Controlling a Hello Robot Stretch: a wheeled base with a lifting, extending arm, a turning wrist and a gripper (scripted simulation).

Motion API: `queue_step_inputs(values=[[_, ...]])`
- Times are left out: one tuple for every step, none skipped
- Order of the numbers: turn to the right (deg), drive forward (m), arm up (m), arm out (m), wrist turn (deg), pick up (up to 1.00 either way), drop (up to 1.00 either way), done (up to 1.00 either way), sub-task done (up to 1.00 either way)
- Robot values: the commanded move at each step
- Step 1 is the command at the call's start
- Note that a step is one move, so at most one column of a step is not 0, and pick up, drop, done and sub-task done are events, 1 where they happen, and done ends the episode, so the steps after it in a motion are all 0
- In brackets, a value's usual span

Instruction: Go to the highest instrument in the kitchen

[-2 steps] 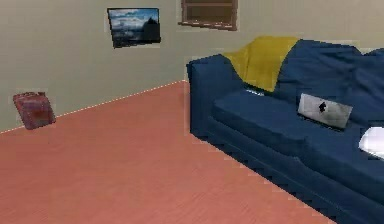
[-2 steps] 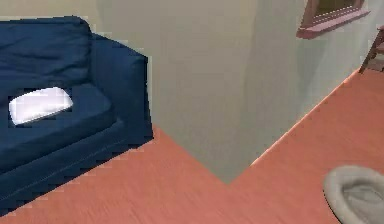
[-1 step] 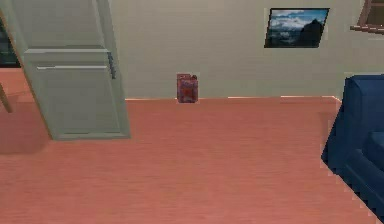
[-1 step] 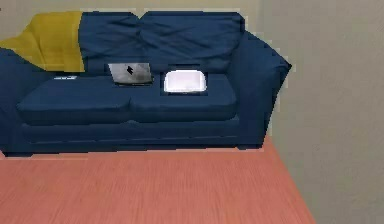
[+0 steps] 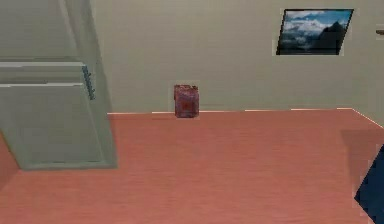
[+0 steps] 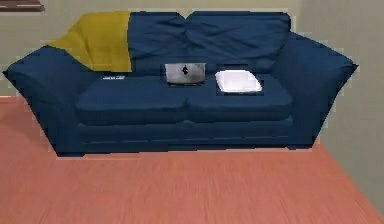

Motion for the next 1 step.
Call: queue_step_inputs(values=[[-45.0,0.0,0.0,0.0,0.0,0.0,0.0,0.0,0.0]])
